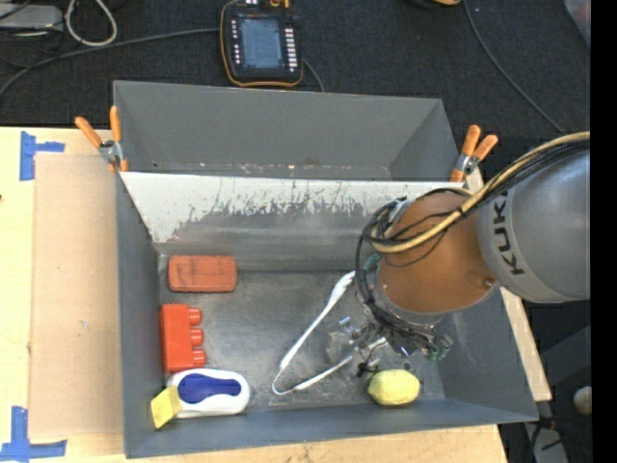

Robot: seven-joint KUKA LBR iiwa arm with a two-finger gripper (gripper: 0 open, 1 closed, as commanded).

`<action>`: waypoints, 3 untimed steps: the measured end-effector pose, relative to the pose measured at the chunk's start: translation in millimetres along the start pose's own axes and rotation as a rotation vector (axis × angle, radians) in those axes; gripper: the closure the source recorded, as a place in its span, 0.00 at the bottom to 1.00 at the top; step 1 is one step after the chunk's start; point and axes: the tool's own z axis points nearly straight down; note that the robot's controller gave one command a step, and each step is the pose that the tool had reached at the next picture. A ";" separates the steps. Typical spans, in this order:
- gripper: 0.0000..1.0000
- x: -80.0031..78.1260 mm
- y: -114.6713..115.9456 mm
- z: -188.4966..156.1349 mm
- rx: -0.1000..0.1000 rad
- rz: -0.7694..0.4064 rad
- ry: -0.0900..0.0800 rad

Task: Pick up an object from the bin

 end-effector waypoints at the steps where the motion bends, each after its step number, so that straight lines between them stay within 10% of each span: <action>1: 1.00 12.2 -13.7 2.1 -0.001 0.110 -0.002; 3: 1.00 36.1 -30.9 28.2 -0.002 0.111 -0.002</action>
Offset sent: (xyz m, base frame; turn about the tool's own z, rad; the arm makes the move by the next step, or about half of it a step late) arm -0.0065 -0.0344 -0.0286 0.0199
